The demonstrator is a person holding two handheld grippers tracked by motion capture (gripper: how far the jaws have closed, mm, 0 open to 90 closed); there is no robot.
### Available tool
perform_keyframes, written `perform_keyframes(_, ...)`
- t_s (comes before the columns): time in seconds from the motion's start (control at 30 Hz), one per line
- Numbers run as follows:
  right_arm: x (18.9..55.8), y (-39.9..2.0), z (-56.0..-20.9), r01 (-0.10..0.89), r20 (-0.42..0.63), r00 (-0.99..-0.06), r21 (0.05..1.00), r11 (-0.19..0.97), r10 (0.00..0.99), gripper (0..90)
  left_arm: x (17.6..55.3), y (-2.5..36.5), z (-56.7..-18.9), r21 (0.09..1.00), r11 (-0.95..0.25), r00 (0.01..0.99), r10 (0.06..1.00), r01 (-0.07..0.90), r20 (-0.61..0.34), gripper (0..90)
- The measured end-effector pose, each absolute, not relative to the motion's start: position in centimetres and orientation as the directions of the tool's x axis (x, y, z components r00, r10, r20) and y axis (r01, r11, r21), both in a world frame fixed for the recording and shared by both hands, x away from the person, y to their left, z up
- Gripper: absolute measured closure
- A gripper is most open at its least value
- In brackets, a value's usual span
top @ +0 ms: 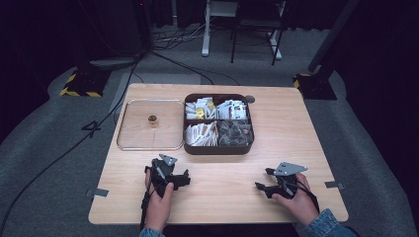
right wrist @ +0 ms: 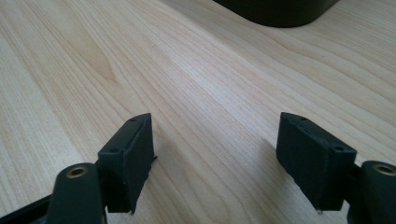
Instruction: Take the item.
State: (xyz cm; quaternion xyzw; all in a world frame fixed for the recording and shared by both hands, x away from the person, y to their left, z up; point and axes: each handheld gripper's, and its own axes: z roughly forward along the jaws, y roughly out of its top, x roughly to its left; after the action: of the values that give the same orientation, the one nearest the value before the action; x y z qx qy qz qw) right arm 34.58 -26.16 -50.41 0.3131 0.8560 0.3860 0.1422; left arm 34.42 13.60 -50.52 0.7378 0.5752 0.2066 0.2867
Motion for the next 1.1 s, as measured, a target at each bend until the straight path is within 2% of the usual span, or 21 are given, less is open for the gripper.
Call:
perform_keyframes(0.5,34.6,-26.2,-50.4,0.426,-0.003,-0.763,0.749,0.507,0.646,28.3,34.5,13.7,-50.5,0.658,-0.181,0.263,0.964,0.731,-0.027,0.0)
perform_keyframes(0.67,34.4,-26.2,-50.4,0.417,-0.003,-0.772,0.753,0.509,0.636,35.0,34.5,13.7,-50.5,0.659,-0.183,0.266,0.964,0.729,-0.027,0.0)
perform_keyframes(0.73,34.5,-26.3,-50.3,0.427,0.008,-0.766,0.754,0.500,0.642,41.6,34.5,13.7,-50.5,0.660,-0.185,0.268,0.963,0.728,-0.025,0.0)
perform_keyframes(0.9,35.2,-26.4,-49.3,0.449,0.035,-0.759,0.752,0.484,0.650,43.6,34.6,13.7,-50.5,0.662,-0.188,0.272,0.962,0.726,-0.025,0.0)
perform_keyframes(1.1,36.3,-25.6,-47.4,0.426,0.025,-0.771,0.763,0.486,0.637,46.6,34.6,13.7,-50.5,0.661,-0.190,0.273,0.962,0.726,-0.024,0.0)
